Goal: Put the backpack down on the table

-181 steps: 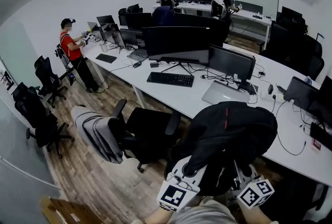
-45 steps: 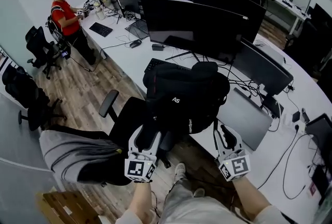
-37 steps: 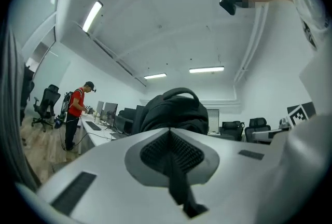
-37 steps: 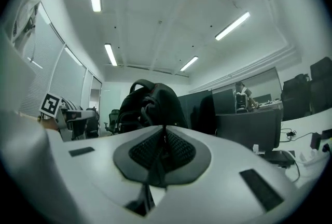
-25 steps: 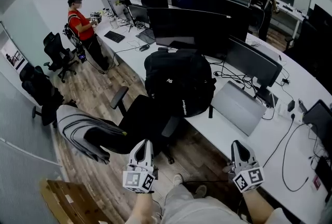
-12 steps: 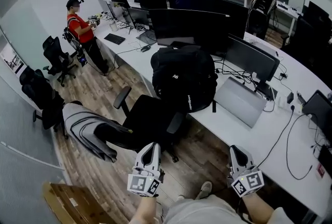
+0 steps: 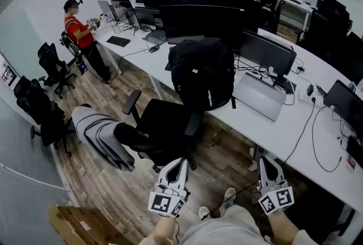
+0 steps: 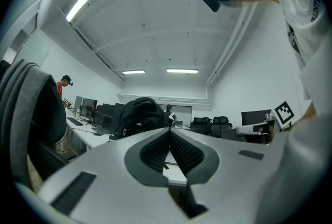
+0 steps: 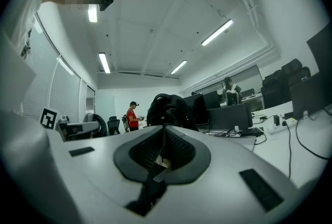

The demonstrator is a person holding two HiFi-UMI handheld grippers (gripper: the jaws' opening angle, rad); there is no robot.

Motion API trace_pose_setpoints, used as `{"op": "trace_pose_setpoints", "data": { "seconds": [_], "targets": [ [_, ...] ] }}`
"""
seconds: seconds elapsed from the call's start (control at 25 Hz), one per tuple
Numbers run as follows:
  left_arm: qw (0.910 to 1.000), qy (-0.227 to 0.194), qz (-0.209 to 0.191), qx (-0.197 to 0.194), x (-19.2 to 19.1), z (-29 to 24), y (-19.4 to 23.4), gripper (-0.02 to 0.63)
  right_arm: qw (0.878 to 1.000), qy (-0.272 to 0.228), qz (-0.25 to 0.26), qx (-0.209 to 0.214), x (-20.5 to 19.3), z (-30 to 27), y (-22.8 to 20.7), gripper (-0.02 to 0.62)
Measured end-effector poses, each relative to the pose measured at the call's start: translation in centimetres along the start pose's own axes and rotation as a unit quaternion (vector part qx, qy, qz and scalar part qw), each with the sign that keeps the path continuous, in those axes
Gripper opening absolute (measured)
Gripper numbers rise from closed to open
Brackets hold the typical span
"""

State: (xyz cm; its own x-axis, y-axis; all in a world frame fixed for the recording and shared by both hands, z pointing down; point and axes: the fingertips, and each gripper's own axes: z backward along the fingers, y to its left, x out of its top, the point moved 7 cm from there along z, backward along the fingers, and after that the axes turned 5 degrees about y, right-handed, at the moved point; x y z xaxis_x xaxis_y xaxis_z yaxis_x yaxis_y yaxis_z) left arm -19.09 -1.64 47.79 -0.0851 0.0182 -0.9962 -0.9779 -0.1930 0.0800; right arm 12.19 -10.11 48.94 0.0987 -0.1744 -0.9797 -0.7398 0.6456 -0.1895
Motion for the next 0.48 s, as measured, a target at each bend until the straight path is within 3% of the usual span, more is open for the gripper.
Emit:
{"op": "trace_pose_setpoints", "data": {
  "seconds": [0.32,0.48],
  "targets": [
    [0.9997,0.009,0.022,0.002,-0.7,4.3,-0.6,0.009,0.999,-0.013,0.011,-0.048,0.7,5.9,0.8,0.025],
    [0.9995,0.014,0.011,0.025,-0.3,6.0,-1.1,0.009,0.999,-0.009,0.006,-0.053,0.7,7.9,0.0,0.025]
  ]
}}
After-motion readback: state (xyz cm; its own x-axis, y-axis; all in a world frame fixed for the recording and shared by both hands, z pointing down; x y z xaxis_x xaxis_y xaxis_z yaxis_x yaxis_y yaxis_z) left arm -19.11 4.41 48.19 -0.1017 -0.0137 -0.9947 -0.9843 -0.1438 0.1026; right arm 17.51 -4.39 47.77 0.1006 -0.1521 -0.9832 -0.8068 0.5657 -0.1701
